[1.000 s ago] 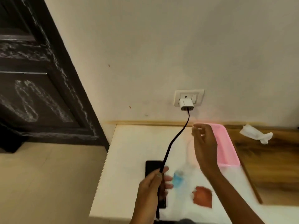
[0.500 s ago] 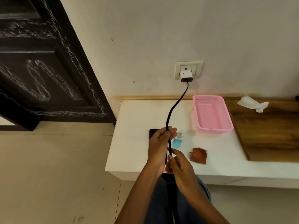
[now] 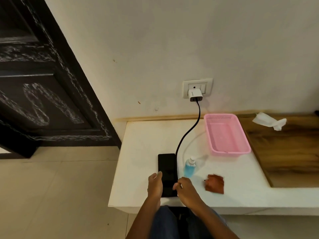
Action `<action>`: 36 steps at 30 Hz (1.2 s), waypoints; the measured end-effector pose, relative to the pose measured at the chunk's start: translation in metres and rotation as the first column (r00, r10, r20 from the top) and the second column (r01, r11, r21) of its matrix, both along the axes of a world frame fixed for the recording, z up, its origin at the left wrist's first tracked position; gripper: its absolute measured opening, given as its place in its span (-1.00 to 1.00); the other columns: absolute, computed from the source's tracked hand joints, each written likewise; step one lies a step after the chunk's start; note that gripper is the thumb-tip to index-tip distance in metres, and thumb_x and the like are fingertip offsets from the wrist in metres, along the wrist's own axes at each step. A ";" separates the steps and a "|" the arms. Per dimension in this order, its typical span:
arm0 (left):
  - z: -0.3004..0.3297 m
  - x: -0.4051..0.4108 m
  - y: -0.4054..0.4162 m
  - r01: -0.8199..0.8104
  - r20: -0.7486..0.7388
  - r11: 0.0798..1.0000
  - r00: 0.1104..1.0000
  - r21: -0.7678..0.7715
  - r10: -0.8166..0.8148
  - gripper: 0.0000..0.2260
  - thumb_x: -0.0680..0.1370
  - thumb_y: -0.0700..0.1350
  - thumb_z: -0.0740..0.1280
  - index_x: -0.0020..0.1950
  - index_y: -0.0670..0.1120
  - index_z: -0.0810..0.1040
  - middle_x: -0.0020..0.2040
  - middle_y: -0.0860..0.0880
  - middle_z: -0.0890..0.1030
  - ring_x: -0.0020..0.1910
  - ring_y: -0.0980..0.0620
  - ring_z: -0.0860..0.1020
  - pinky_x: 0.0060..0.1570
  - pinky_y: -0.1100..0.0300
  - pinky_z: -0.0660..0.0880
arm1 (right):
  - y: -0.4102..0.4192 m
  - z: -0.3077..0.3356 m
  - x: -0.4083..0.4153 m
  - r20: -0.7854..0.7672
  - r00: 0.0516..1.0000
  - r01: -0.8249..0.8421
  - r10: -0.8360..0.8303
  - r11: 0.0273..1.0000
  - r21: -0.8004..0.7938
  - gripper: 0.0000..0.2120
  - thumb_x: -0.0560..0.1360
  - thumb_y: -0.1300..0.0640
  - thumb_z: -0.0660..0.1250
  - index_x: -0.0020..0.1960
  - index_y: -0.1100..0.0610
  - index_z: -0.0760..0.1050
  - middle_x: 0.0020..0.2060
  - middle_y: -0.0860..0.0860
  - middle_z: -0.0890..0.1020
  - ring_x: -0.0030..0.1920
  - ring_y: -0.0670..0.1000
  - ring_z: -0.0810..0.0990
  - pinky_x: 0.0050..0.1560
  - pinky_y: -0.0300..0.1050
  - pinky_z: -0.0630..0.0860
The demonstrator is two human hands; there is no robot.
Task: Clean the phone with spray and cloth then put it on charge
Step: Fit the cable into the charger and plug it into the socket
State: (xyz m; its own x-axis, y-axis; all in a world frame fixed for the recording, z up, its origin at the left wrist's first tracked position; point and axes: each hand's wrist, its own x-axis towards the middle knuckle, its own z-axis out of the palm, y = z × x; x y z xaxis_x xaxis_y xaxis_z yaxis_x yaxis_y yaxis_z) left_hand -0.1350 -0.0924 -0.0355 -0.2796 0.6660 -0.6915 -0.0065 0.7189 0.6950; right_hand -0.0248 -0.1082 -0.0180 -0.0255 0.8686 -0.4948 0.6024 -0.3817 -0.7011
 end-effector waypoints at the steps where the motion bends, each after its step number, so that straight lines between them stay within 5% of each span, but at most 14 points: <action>1: -0.002 0.000 0.000 -0.005 0.008 1.000 1.000 0.011 0.005 -0.62 0.65 -0.01 0.14 0.42 -0.14 0.34 0.36 -0.13 0.43 0.32 -0.12 0.40 0.27 0.08 0.33 | 0.002 -0.002 -0.002 -0.023 1.000 0.002 -0.003 1.000 -0.021 -0.87 0.60 0.20 0.11 -0.02 0.17 0.44 -0.02 0.05 0.47 -0.03 -0.06 0.48 -0.02 -0.31 0.36; 6: -0.015 -0.010 0.009 -0.004 0.046 1.000 0.999 -0.016 0.005 -0.65 0.66 -0.02 0.07 0.08 -0.24 0.54 0.11 -0.32 0.59 0.05 -0.19 0.55 0.15 -0.07 0.49 | 0.009 -0.006 -0.001 -0.167 0.983 0.065 -0.082 0.992 -0.107 -0.82 0.63 0.15 0.08 -0.01 0.15 0.44 0.00 0.08 0.52 -0.03 -0.05 0.50 -0.14 -0.42 0.39; 11: -0.018 -0.011 0.004 -0.096 0.083 0.993 0.991 -0.067 0.101 -0.53 0.67 0.09 -0.02 0.41 -0.18 0.38 0.33 -0.22 0.49 0.27 -0.20 0.48 0.33 -0.11 0.40 | 0.000 0.001 0.001 -0.230 0.967 0.081 -0.105 0.991 -0.111 -0.79 0.63 0.15 0.05 -0.02 0.14 0.44 -0.02 0.04 0.52 -0.06 -0.09 0.49 -0.14 -0.38 0.40; 15: -0.010 -0.005 0.004 -0.201 0.146 0.976 0.966 -0.082 0.212 -0.55 0.66 0.08 0.04 0.39 -0.20 0.41 0.33 -0.24 0.49 0.28 -0.23 0.47 0.34 -0.11 0.39 | -0.013 0.016 0.000 -0.250 0.965 0.069 -0.080 0.996 -0.053 -0.78 0.63 0.16 0.05 -0.08 0.12 0.44 -0.07 0.04 0.53 -0.07 -0.08 0.49 -0.03 -0.30 0.40; 19: 0.016 -0.008 -0.006 -0.220 0.522 0.971 0.819 -0.099 0.238 -0.53 0.61 0.15 0.13 -0.05 -0.22 0.63 -0.14 -0.24 0.63 -0.14 -0.18 0.58 0.01 -0.05 0.52 | -0.022 0.033 0.003 -0.276 0.960 0.056 -0.054 0.998 -0.001 -0.79 0.63 0.15 0.05 -0.07 0.13 0.44 -0.08 0.03 0.53 -0.06 -0.07 0.49 -0.04 -0.33 0.39; 21: 0.024 -0.009 -0.013 -0.203 0.611 0.976 0.764 -0.080 0.209 -0.43 0.59 0.22 0.10 -0.15 -0.18 0.72 -0.19 -0.21 0.68 -0.13 -0.16 0.60 0.08 -0.05 0.51 | -0.028 0.040 0.005 -0.296 0.955 0.037 -0.030 0.999 0.017 -0.77 0.63 0.14 0.05 -0.10 0.12 0.43 -0.12 0.00 0.52 -0.09 -0.07 0.48 -0.05 -0.32 0.39; 25: 0.041 -0.009 -0.023 -0.171 0.667 0.983 0.725 -0.068 0.172 -0.36 0.59 0.27 0.01 -0.12 -0.13 0.74 -0.03 -0.21 0.69 0.06 -0.17 0.58 0.26 -0.11 0.45 | -0.040 0.052 0.009 -0.301 0.954 0.012 0.012 0.997 0.076 -0.76 0.63 0.15 0.05 -0.11 0.14 0.44 -0.13 0.02 0.53 -0.09 -0.04 0.50 -0.05 -0.29 0.41; 31: 0.069 -0.001 -0.034 -0.282 0.810 0.953 0.530 -0.112 0.252 -0.31 0.59 0.28 -0.02 -0.18 -0.19 0.71 -0.15 -0.23 0.64 -0.13 -0.17 0.56 0.02 -0.07 0.49 | -0.045 0.077 0.021 -0.360 0.932 0.091 -0.041 0.988 0.124 -0.78 0.61 0.16 0.12 -0.13 0.09 0.49 -0.06 0.00 0.56 0.04 -0.01 0.50 0.05 -0.23 0.38; 34: 0.080 0.000 -0.033 -0.342 0.821 0.921 0.461 -0.186 0.337 -0.41 0.61 0.25 0.00 0.14 -0.22 0.53 0.02 -0.26 0.55 -0.09 -0.19 0.55 -0.04 -0.13 0.50 | -0.046 0.092 0.027 -0.362 0.928 0.175 -0.090 0.962 0.211 -0.81 0.59 0.15 0.17 -0.09 0.09 0.54 -0.11 -0.06 0.61 -0.08 -0.15 0.55 -0.05 -0.36 0.39; 36: 0.087 0.000 -0.032 -0.365 0.816 0.905 0.440 -0.219 0.375 -0.49 0.62 0.19 0.03 0.13 -0.23 0.48 0.06 -0.27 0.52 -0.08 -0.21 0.53 -0.02 -0.15 0.50 | -0.046 0.099 0.030 -0.376 0.924 0.178 -0.075 0.953 0.247 -0.81 0.58 0.14 0.21 -0.08 0.10 0.59 -0.38 -0.24 0.60 -0.33 -0.27 0.53 -0.31 -0.50 0.38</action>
